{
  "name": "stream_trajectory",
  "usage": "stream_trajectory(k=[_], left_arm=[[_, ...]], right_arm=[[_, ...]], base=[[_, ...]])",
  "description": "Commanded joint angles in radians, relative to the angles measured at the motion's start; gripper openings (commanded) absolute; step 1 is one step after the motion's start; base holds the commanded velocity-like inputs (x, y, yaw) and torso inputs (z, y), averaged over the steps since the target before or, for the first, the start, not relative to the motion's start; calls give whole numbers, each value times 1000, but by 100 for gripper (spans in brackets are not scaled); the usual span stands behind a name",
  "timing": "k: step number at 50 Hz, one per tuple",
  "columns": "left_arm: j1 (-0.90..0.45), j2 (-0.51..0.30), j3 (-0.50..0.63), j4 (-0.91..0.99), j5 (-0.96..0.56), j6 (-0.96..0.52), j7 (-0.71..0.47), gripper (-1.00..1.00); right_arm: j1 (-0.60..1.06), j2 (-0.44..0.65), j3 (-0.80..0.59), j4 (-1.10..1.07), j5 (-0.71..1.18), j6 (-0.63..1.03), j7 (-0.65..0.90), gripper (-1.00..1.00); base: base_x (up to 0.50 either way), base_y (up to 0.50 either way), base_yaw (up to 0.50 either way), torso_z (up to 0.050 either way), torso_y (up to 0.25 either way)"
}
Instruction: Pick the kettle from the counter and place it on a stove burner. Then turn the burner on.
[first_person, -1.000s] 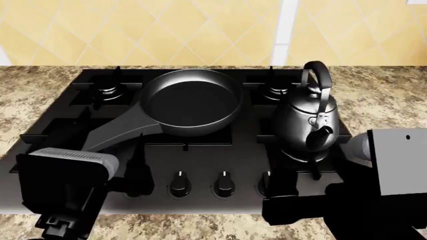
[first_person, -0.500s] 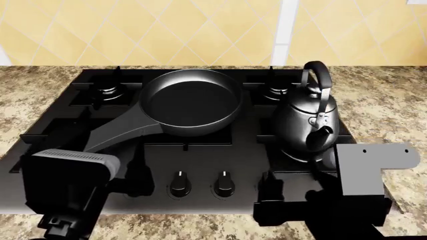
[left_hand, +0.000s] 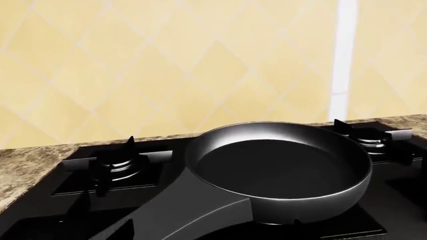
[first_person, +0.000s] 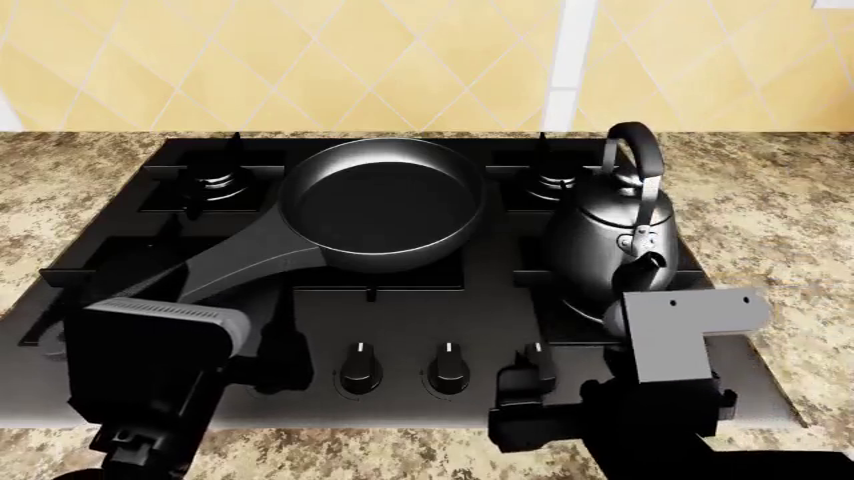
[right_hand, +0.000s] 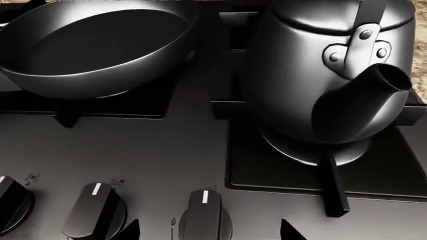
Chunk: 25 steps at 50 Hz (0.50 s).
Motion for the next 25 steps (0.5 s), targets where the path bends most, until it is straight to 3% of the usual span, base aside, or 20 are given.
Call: stream_trajectory(k=[1, 25], left_arm=[[-2, 3, 18, -28, 14, 15, 7, 100], [9, 0, 28, -48, 23, 39, 12, 100]], right_arm=[[-11, -21, -18, 37, -12, 13, -42, 100], [-29, -38, -29, 60, -44, 14, -81, 100]], base=[[0, 0, 0, 0, 0], [0, 0, 0, 0, 0]])
